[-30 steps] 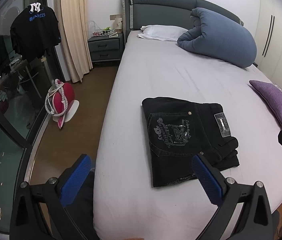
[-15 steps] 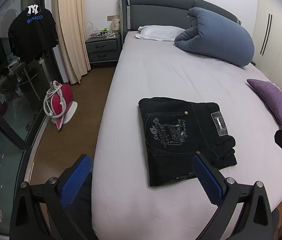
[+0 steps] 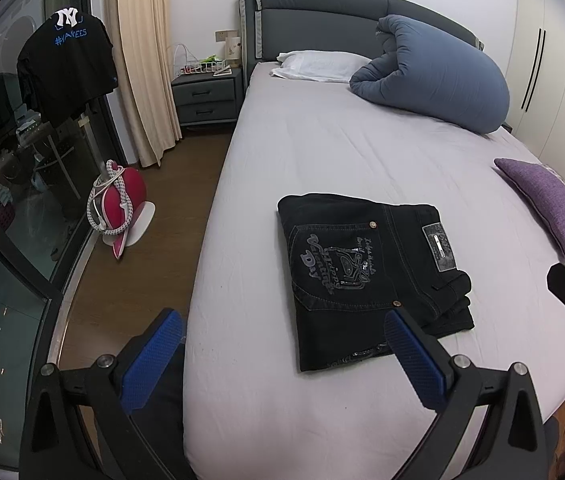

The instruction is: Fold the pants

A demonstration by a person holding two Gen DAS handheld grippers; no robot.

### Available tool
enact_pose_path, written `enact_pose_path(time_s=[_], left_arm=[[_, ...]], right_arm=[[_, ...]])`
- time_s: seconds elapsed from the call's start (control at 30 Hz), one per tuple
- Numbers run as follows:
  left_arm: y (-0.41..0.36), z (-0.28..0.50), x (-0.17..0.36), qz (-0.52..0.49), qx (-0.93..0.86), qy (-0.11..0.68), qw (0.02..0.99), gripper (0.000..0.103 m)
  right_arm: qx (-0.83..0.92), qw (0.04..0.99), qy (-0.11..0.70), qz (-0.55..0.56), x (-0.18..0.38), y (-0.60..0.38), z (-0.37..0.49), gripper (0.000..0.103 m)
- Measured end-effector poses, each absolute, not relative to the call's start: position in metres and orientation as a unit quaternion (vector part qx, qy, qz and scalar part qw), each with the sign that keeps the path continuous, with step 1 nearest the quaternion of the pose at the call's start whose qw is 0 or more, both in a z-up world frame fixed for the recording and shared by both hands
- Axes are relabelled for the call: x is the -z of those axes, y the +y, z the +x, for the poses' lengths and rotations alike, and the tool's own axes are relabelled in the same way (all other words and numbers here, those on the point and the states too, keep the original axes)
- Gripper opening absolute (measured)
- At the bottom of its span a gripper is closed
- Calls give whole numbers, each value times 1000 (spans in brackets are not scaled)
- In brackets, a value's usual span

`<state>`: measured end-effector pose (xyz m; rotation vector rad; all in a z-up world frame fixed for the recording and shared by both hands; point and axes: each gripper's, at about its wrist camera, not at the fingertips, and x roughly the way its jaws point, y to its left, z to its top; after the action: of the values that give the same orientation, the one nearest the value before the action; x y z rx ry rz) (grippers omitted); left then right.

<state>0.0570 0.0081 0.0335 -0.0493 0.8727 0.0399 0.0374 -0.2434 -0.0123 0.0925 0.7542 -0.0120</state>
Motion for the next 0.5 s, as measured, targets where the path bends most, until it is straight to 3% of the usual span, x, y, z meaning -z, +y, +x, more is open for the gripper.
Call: enact_pose_path(time_s=[0.5], left_arm=[[7,53,-33,-27,-20,424,905,103]], right_arm=[[1,926,376,41,15,-240,40,103]])
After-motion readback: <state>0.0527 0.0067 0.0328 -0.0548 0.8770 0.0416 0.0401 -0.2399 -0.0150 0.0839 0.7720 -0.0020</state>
